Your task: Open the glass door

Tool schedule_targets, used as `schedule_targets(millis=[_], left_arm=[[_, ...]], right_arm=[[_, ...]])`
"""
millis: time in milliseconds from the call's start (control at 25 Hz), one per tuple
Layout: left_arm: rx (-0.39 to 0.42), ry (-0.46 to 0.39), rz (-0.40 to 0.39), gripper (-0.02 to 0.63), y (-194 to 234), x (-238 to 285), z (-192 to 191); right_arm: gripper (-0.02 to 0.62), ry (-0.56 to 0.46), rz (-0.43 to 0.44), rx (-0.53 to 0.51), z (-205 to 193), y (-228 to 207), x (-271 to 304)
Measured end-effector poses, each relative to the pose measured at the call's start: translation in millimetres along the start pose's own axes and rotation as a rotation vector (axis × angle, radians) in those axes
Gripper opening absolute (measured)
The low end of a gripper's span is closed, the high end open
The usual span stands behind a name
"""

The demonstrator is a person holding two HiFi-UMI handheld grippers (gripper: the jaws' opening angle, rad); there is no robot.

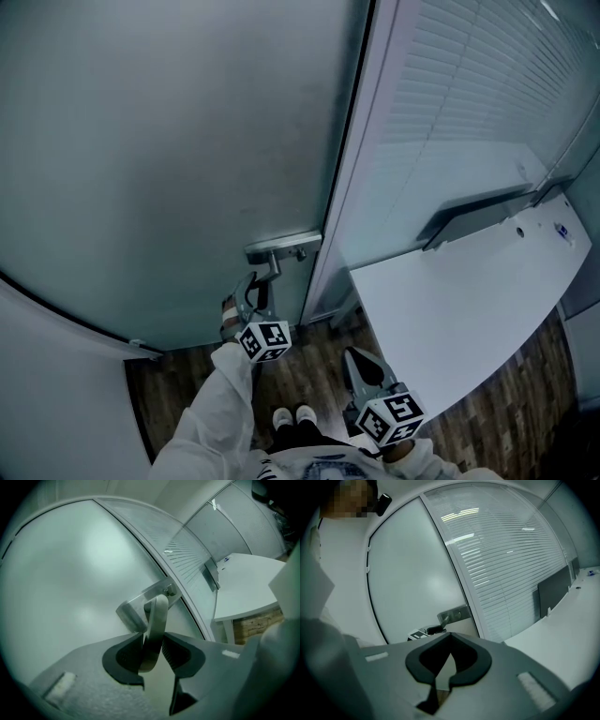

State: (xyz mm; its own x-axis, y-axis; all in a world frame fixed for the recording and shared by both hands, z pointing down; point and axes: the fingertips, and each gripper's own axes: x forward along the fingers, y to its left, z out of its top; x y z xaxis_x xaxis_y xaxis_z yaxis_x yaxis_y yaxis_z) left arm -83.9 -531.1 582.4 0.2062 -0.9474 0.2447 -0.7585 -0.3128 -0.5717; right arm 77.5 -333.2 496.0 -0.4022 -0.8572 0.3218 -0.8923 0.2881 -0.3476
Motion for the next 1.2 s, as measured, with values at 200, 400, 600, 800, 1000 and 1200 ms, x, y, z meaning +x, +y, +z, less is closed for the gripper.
schedule_targets(millis=[200,400,600,800,1000,1200], left_arm=[[0.003,-0.013,0.002,0.127,-5,-8,-2],[0.041,-0.008,0.002,0.124,-7,-14,1],[0.117,0.012,0.003,0.124,-10,-27,0],[0.181,0.028,0.006,0.126,-2,-46,13],[0.25,0.055,-0.004,0.124,-11,-49,4],[0.327,0.052,0.005,0.124,-10,-63,11]], right_arm=[[0.003,0.007,0.014,0.002,-5,-7,-4],[0.003,0.007,0.047,-0.005,-6,-8,-6],[0.003,0.002,0.064,-0.014,-4,-14,-17],[0.003,-0.005,0.075,-0.016,8,-9,-32],[0.003,-0.003,0.088,-0.024,-2,-9,-27],[0.003,0.005,0.097,-0.023,-4,1,-30]])
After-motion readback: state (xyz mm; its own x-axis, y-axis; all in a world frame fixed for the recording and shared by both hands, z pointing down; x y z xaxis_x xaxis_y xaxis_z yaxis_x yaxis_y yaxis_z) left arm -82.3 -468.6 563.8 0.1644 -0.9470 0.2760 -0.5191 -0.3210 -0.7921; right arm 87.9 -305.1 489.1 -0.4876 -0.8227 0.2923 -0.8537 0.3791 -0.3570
